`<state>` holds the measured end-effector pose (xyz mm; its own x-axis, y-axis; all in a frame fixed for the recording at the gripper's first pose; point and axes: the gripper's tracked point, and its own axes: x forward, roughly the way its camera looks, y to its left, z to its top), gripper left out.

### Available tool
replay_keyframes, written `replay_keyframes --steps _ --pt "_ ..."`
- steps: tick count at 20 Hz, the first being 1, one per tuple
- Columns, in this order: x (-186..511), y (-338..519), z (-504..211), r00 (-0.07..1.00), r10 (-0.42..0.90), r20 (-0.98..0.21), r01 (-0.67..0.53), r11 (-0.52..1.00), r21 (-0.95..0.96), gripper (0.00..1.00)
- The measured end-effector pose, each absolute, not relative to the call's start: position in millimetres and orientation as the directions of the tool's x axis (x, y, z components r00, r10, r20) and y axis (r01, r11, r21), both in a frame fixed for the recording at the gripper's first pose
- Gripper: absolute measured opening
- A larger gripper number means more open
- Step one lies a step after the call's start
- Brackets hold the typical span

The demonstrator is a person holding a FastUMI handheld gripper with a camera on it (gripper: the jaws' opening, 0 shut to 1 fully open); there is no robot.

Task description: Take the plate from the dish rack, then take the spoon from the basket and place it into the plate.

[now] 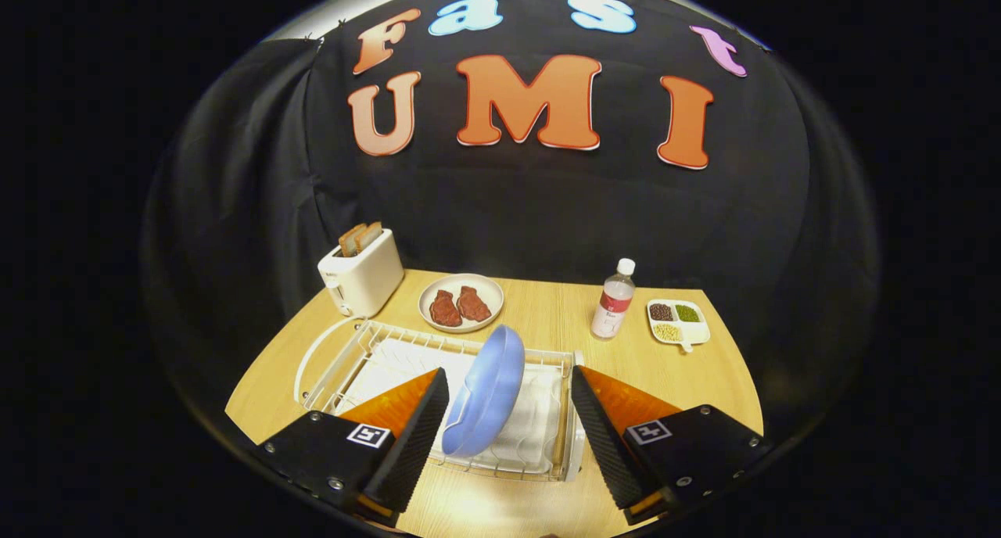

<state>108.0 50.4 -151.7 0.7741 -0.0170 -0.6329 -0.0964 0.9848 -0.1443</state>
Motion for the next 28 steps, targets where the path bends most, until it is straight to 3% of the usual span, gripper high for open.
replay_keyframes --steps 5,13,14,16,20,22,28 --pt "125.9 51.0 -203.6 0.665 -0.071 -0.743 -0.106 0.976 -0.188 0.94" --pt "144.8 54.1 -259.2 0.537 -0.117 -0.836 -0.031 0.987 -0.159 0.59" --pt "146.0 55.6 -260.3 0.528 -0.12 -0.84 -0.011 0.989 -0.148 0.48" --pt "150.2 54.7 -257.9 0.534 -0.137 -0.834 0.017 0.988 -0.152 0.37" --pt "167.4 40.0 -228.6 0.599 -0.222 -0.77 0.086 0.973 -0.213 0.29" --pt "168.6 33.6 -210.0 0.629 -0.26 -0.733 0.092 0.961 -0.263 0.28" --pt "147.8 49.2 -163.3 0.702 -0.166 -0.692 0.061 0.983 -0.175 0.25"
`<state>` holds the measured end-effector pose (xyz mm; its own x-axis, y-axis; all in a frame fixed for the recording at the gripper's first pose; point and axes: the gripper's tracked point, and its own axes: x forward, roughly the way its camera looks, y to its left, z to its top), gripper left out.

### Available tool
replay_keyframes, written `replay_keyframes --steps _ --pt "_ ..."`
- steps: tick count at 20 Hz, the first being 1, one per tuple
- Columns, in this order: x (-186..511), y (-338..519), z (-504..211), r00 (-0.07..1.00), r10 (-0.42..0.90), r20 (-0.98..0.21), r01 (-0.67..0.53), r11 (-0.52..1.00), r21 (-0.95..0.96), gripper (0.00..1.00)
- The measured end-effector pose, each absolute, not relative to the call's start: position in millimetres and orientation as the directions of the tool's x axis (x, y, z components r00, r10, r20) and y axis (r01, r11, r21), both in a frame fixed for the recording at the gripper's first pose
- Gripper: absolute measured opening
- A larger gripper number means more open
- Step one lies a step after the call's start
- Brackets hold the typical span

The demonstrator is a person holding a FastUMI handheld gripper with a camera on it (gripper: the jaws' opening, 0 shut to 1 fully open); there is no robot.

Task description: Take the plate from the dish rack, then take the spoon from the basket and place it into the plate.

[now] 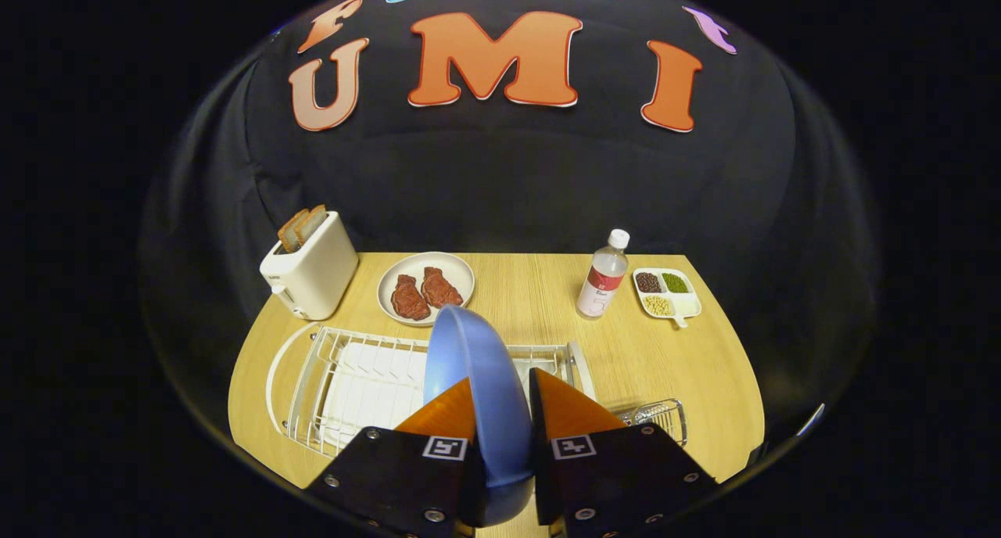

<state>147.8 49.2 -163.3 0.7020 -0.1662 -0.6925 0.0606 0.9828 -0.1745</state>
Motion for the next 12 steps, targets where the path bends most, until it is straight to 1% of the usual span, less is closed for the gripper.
replay_keyframes --steps 6,12 --pt "90.2 43.0 -131.7 0.751 -0.089 -0.654 0.026 0.994 -0.105 0.25" --pt "19.5 35.0 -151.3 0.733 0.007 -0.681 -0.026 1.0 -0.018 0.25"
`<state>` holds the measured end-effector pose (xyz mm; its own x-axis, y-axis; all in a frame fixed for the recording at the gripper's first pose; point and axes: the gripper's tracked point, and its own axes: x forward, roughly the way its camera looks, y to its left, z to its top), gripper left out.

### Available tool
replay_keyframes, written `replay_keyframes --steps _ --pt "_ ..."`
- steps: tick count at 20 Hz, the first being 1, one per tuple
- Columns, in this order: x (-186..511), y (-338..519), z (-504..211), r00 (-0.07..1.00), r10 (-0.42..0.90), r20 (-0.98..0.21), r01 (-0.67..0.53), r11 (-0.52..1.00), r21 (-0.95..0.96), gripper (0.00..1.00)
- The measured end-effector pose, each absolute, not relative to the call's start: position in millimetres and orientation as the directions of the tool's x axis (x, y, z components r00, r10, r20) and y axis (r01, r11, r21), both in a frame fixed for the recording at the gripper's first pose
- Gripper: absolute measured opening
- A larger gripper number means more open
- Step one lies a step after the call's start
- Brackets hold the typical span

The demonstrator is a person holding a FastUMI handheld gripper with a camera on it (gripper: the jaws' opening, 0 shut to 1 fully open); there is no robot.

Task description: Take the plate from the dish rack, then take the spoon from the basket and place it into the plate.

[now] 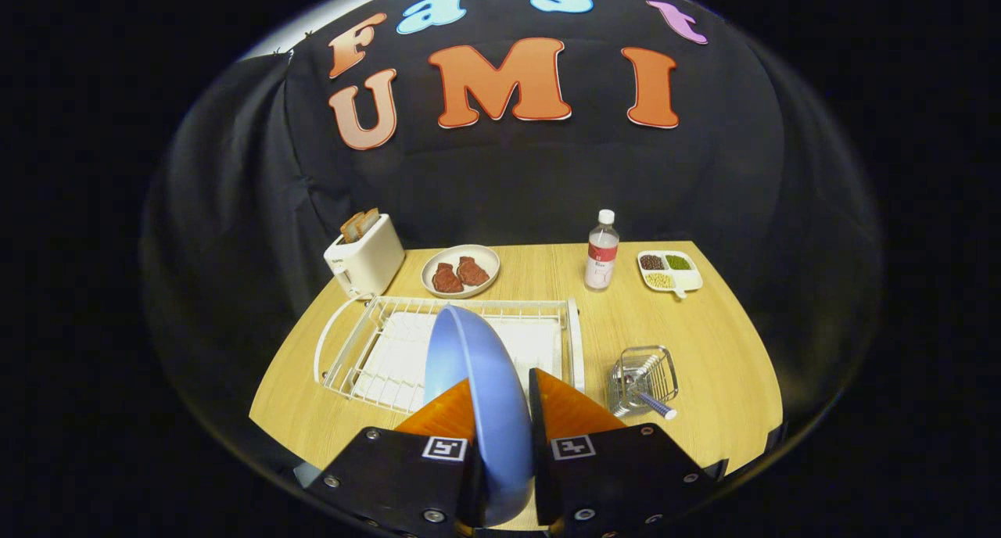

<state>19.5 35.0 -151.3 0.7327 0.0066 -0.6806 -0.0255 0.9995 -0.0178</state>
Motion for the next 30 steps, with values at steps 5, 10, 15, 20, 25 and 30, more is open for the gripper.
replay_keyframes --steps 5,10,15,20,25,30 --pt "-22.7 27.7 -192.2 0.683 0.062 -0.728 -0.028 0.998 0.059 0.25" --pt "-54.7 30.1 -239.5 0.617 0.123 -0.777 -0.031 0.991 0.132 0.25" --pt "-79.0 36.7 -289.7 0.53 0.187 -0.827 -0.032 0.979 0.2 0.25" --pt "-77.8 39.4 -310.2 0.503 0.257 -0.825 -0.023 0.958 0.285 0.25" --pt "-81.4 22.9 -331.2 0.487 0.22 -0.845 -0.02 0.97 0.241 0.33" --pt "-69.8 -0.8 -327.7 0.541 0.154 -0.827 -0.044 0.987 0.155 0.42"
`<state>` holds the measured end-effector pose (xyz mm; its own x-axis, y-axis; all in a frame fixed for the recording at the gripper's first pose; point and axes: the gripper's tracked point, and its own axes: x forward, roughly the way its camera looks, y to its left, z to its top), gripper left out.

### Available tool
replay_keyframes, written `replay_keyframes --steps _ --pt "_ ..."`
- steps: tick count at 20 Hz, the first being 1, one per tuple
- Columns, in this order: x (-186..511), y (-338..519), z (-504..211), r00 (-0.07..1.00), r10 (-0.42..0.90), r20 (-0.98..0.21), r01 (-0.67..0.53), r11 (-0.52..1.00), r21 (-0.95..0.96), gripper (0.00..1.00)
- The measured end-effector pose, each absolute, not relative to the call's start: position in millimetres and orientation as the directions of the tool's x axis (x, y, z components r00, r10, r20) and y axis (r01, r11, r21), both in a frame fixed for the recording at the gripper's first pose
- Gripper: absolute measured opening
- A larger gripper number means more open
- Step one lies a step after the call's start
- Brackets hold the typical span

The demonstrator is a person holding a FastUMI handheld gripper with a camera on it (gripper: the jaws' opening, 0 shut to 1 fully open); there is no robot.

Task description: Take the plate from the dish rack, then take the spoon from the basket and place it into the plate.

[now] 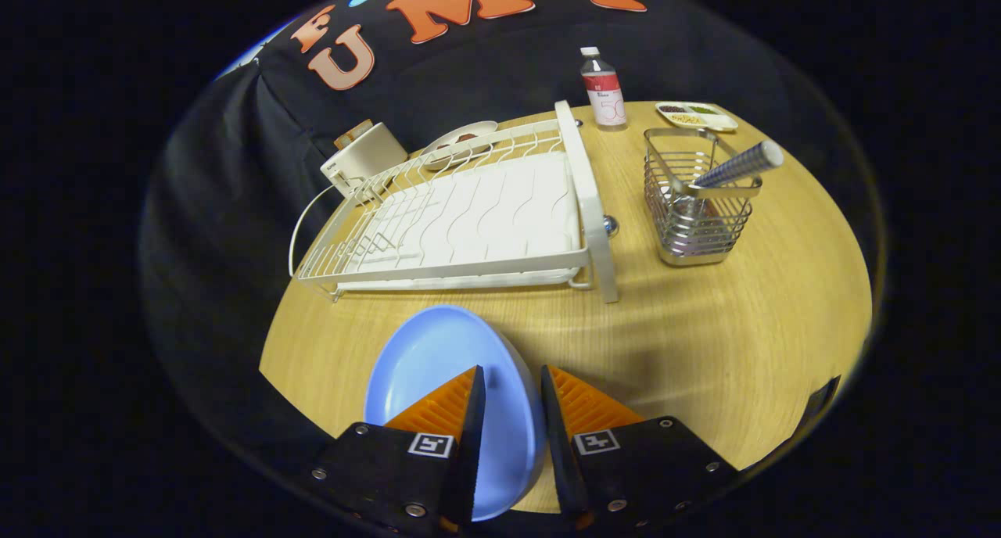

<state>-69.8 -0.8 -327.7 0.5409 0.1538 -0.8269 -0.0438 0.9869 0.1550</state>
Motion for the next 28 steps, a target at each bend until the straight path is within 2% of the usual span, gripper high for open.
replay_keyframes --steps 1,3,4,6,9,11,15,17,19,21,24,28 --pt "-66.8 -6.0 -323.5 0.57 0.14 -0.81 -0.054 0.99 0.133 0.43" --pt "-57.5 -17.9 -308.1 0.645 0.125 -0.754 -0.058 0.992 0.114 0.51" --pt "-48.7 -27.0 -299.7 0.69 0.103 -0.717 -0.051 0.994 0.094 0.57" --pt "-35.8 -57.2 -282.9 0.784 0.022 -0.62 -0.025 1.0 0.004 0.62" --pt "-17.8 -97.4 -247.0 0.892 -0.093 -0.442 0.039 0.991 -0.131 0.65" --pt "-8.0 -113.6 -233.5 0.922 -0.137 -0.362 0.072 0.98 -0.187 0.65" --pt "10.5 -122.6 -236.5 0.931 -0.144 -0.336 0.085 0.979 -0.184 0.64" --pt "19.8 -125.0 -243.3 0.931 -0.139 -0.336 0.088 0.983 -0.161 0.62" --pt "26.2 -124.9 -246.7 0.936 -0.136 -0.326 0.092 0.985 -0.145 0.55" --pt "30.4 -129.0 -248.2 0.936 -0.155 -0.317 0.113 0.983 -0.147 0.43" --pt "32.9 -131.2 -246.1 0.938 -0.169 -0.303 0.125 0.979 -0.16 0.19" --pt "38.8 -125.5 -238.8 0.943 -0.16 -0.29 0.116 0.98 -0.162 0.11"
